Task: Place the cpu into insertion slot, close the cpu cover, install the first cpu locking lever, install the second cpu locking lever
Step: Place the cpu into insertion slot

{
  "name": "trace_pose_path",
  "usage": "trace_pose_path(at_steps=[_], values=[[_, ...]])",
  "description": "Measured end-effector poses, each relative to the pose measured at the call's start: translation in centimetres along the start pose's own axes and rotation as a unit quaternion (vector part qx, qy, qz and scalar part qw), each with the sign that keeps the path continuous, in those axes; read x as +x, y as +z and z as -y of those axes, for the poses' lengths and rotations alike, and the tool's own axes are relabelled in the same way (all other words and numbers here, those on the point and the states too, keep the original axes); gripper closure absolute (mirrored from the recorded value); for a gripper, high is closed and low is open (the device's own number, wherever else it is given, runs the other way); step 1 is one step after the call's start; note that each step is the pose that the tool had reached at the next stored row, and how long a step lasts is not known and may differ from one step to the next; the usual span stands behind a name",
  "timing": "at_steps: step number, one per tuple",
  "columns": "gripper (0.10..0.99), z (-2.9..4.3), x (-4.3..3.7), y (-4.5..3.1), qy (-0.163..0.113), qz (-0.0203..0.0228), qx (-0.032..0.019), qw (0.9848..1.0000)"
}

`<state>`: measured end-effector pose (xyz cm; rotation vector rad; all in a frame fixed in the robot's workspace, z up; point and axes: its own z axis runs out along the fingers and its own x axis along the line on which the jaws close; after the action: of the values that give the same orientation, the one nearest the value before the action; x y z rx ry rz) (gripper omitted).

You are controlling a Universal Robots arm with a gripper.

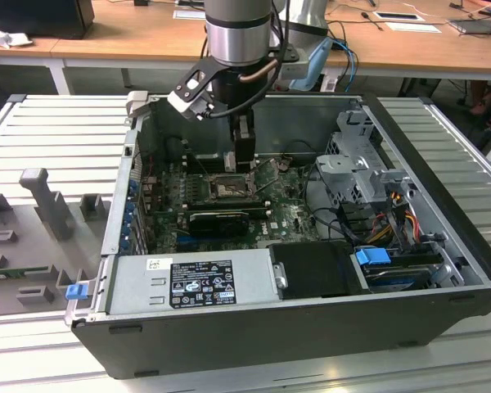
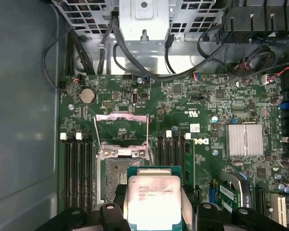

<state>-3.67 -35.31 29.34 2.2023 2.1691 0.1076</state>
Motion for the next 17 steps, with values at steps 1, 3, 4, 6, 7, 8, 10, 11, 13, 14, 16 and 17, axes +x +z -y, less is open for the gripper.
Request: trace_pose_path(at_steps=[1, 3, 4, 6, 7, 8, 10, 11, 13, 14, 16, 17], values=[[0.557, 0.01, 0.00, 0.03, 0.000, -0.0001, -0.0001, 1.0000], [0.557, 0.02, 0.00, 0.08, 0.000, -0.0001, -0.0001, 1.0000], [0.557, 0.02, 0.00, 0.10, 0.000, -0.0002, -0.0001, 1.0000], [0.557, 0.03, 0.00, 0.19, 0.000, -0.0002, -0.0001, 1.0000], [0.557, 0.04, 0.00, 0.22, 0.000, -0.0002, -0.0001, 1.0000], [0.557, 0.05, 0.00, 0.26, 0.000, -0.0002, -0.0001, 1.0000], [0.557, 0.07, 0.00, 0.36, 0.000, -0.0002, -0.0001, 1.0000], [0.557, 0.07, 0.00, 0.40, 0.000, -0.0002, -0.0001, 1.0000], [0.557, 0.13, 0.01, 0.68, 0.001, -0.0001, 0.0000, 1.0000], [0.557, 0.17, 0.05, 1.02, 0.001, 0.0000, -0.0001, 1.0000], [0.557, 0.20, 0.21, 1.49, 0.001, 0.0000, -0.0001, 1.0000], [0.557, 0.22, 0.29, 1.72, 0.001, 0.0000, -0.0002, 1.0000]])
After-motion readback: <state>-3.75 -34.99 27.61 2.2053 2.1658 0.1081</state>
